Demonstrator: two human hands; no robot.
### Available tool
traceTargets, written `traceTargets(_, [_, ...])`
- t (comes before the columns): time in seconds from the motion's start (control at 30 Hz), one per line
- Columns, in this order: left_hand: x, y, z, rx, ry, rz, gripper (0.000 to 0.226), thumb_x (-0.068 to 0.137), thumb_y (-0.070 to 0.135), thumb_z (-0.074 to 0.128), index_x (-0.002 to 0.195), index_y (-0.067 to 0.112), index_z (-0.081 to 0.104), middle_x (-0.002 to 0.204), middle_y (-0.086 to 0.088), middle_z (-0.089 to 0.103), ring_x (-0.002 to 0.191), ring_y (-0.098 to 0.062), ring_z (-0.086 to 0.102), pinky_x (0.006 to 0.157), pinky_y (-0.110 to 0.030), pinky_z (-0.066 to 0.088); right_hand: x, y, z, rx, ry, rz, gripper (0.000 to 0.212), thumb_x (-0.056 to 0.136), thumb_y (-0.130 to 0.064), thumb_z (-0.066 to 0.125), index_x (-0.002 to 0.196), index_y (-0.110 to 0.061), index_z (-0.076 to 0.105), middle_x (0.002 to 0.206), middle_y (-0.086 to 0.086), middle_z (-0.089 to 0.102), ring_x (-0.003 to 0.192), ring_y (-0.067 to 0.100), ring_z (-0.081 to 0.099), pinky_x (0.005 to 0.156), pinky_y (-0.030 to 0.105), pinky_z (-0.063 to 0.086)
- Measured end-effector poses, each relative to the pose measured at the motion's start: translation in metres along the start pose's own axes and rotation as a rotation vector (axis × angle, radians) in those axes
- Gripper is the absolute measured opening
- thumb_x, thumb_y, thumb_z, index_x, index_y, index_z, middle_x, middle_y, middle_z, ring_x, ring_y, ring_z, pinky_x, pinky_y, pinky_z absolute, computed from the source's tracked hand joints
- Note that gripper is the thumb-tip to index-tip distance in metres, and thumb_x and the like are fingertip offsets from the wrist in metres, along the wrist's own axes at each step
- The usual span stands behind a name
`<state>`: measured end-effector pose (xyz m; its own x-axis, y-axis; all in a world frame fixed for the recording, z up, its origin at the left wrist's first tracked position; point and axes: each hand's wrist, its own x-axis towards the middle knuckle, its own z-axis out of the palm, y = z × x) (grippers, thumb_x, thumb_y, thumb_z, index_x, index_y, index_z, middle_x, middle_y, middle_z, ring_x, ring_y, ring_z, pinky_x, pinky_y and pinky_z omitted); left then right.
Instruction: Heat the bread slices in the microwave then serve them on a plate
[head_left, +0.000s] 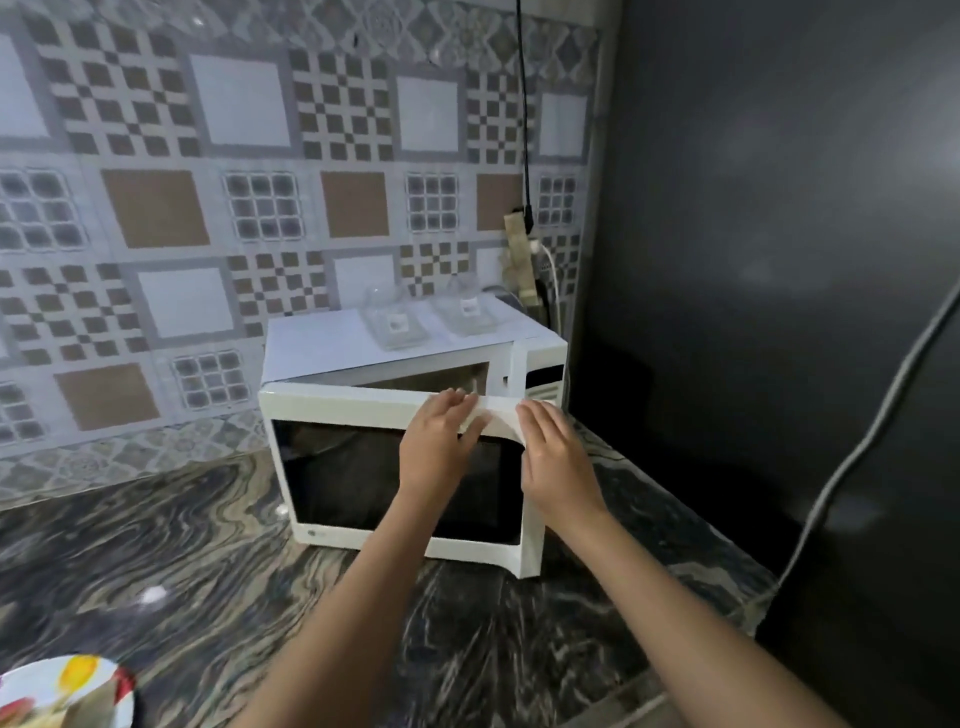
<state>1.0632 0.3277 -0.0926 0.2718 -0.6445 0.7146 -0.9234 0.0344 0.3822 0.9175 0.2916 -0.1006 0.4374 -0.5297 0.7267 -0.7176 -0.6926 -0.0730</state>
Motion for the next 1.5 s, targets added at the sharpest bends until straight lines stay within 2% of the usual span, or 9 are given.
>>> traceTargets(0.17, [0.034, -0.014, 0.045, 0.154, 0.127, 0.038, 0.028, 0.082, 0.024, 0.07, 0.106, 0.011, 0.071, 0.103, -0.006, 0.071, 0.096, -0.023, 0.066, 0.079, -0.031, 0.055, 0.044, 0.036, 0.051, 0.063, 0.061, -0.009, 0.045, 0.071, 0.008, 0.064, 0.116, 0.006, 0.061, 0.117, 0.016, 0.065, 0.112, 0.031, 0.061, 0.103, 0.042, 0.032])
traceTargets(0.3, [0.05, -0.032, 0.068, 0.346, 0.112, 0.126, 0.036, 0.079, 0.014, 0.072, 0.113, 0.006, 0.066, 0.108, -0.01, 0.07, 0.101, -0.026, 0.066, 0.091, -0.036, 0.051, 0.07, 0.05, 0.083, 0.176, 0.034, -0.001, 0.042, 0.08, 0.004, 0.039, 0.118, 0.007, 0.059, 0.118, 0.019, 0.063, 0.116, 0.034, 0.058, 0.105, 0.042, 0.035])
traceTargets(0.4, [0.063, -0.045, 0.081, 0.454, 0.089, 0.122, 0.038, 0.088, 0.021, 0.048, 0.12, 0.006, 0.061, 0.116, -0.011, 0.067, 0.109, -0.026, 0.063, 0.098, -0.039, 0.046, 0.088, 0.06, 0.102, 0.266, -0.003, -0.017, 0.049, 0.084, -0.003, 0.027, 0.121, 0.006, 0.057, 0.123, 0.02, 0.061, 0.12, 0.035, 0.055, 0.106, 0.042, 0.036])
traceTargets(0.77, [0.063, -0.039, 0.114, 0.545, 0.153, -0.079, 0.049, 0.093, 0.028, 0.033, 0.136, 0.008, 0.043, 0.139, -0.01, 0.05, 0.136, -0.021, 0.029, 0.116, -0.031, 0.009, 0.114, 0.11, 0.133, 0.533, 0.073, -0.393, 0.043, 0.088, -0.004, 0.039, 0.128, 0.0, 0.053, 0.128, 0.014, 0.057, 0.124, 0.022, 0.044, 0.115, 0.03, 0.025])
traceTargets(0.97, [0.043, -0.022, 0.139, 0.406, 0.224, -0.216, 0.059, 0.095, 0.027, 0.035, 0.148, 0.011, 0.014, 0.156, -0.008, 0.014, 0.146, -0.021, 0.005, 0.119, -0.029, 0.008, 0.137, 0.141, 0.126, 0.45, -0.198, -0.41, 0.069, 0.091, -0.049, 0.032, 0.146, -0.008, 0.026, 0.152, 0.007, 0.032, 0.142, 0.019, 0.026, 0.119, 0.029, 0.003])
traceTargets(1.1, [0.015, 0.002, 0.171, 0.147, 0.276, -0.394, 0.058, 0.093, 0.038, 0.034, 0.146, 0.015, 0.026, 0.156, -0.001, 0.012, 0.143, -0.009, 0.009, 0.112, -0.011, 0.01, 0.16, 0.157, 0.117, 0.233, -0.362, -0.419, 0.105, 0.072, -0.08, 0.013, 0.15, -0.011, -0.001, 0.159, 0.004, -0.003, 0.147, 0.015, -0.005, 0.116, 0.03, -0.011])
traceTargets(1.27, [0.005, 0.027, 0.199, -0.134, 0.146, -0.478, 0.018, 0.097, 0.036, 0.037, 0.111, 0.035, 0.048, 0.106, 0.009, 0.053, 0.103, -0.005, 0.052, 0.084, -0.009, 0.037, 0.164, 0.158, 0.113, 0.171, -0.383, -0.448, 0.11, 0.067, -0.081, 0.003, 0.15, -0.009, 0.005, 0.159, 0.006, 0.006, 0.147, 0.018, 0.005, 0.118, 0.033, 0.002])
traceTargets(1.4, [0.015, 0.033, 0.208, -0.252, 0.157, -0.618, 0.024, 0.099, 0.028, 0.036, 0.076, 0.027, 0.04, 0.071, 0.006, 0.046, 0.064, 0.0, 0.046, 0.06, -0.022, 0.034, 0.164, 0.159, 0.119, 0.187, -0.304, -0.462, 0.114, 0.066, -0.083, -0.004, 0.145, -0.006, 0.027, 0.153, 0.009, 0.028, 0.142, 0.023, 0.026, 0.116, 0.037, 0.018])
traceTargets(1.5, [0.02, 0.029, 0.21, -0.203, 0.135, -0.656, 0.03, 0.1, 0.027, 0.033, 0.071, 0.02, 0.035, 0.066, 0.001, 0.041, 0.059, -0.009, 0.041, 0.058, -0.032, 0.031, 0.162, 0.157, 0.128, 0.201, -0.255, -0.459, 0.109, 0.074, -0.081, 0.0, 0.136, -0.003, 0.043, 0.142, 0.013, 0.046, 0.132, 0.026, 0.042, 0.11, 0.039, 0.032])
